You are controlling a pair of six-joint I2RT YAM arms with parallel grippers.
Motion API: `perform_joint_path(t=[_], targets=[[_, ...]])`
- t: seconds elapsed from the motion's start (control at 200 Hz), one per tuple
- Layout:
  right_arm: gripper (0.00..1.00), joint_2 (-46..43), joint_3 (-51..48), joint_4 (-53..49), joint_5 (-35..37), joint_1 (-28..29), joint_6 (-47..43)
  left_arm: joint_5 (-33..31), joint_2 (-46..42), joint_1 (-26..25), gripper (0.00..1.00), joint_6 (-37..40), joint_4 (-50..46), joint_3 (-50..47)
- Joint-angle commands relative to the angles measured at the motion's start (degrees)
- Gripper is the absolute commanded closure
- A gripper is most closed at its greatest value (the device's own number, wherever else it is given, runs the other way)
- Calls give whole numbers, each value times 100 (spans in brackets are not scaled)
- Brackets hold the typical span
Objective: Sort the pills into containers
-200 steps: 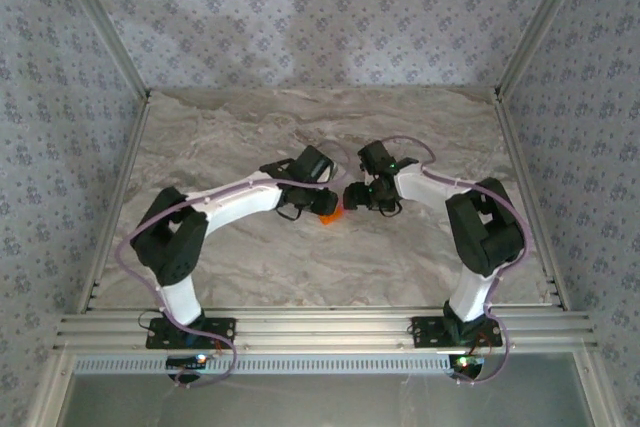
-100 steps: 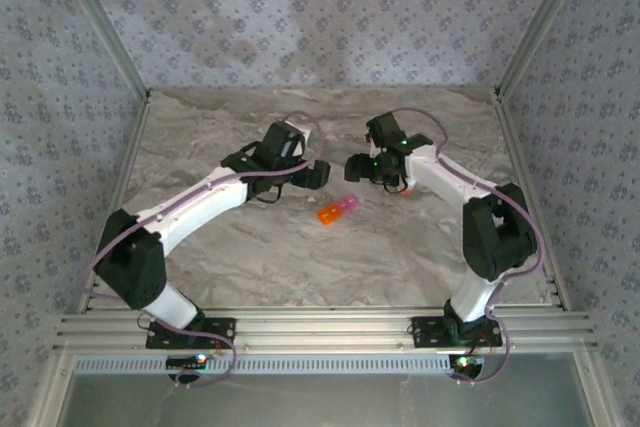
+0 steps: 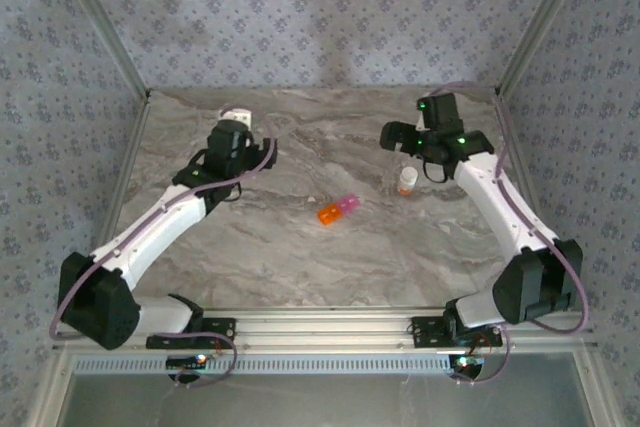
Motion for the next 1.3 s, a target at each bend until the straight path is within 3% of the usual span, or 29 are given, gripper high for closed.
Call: perform_joint_path(t=[0.0, 0.08, 0.22, 0.36, 0.555, 0.725, 1.079, 1.294], targets=[[0, -337, -195, 214, 685, -379, 127, -297, -437, 148, 2, 600, 1304, -596], [0, -643, -571, 677, 912, -633, 310, -461, -652, 303, 2, 636, 1892, -1060], [0, -1450, -1887, 2159, 1429, -1029, 711, -464, -883, 616, 2, 534, 1835, -1338], [0, -2092, -2941, 3639, 2150, -1207, 430, -276, -1384, 1043, 2, 822, 2451, -2052], [0, -2065, -3268, 3749, 2712, -1516, -277, -53, -1819, 1664, 2, 1369, 2462, -2586], [1, -1903, -3638, 4003, 3217, -1790, -471, 309, -1531, 1923, 2, 1668, 2968, -3007], [0, -1337, -4264, 5012, 2743, -1817, -1431, 719, -434, 2238, 2, 1858, 4633, -3877], [0, -872, -4598, 5703, 2110, -1773, -1561, 1414, 113, 2476, 2, 1651, 5536, -4029]])
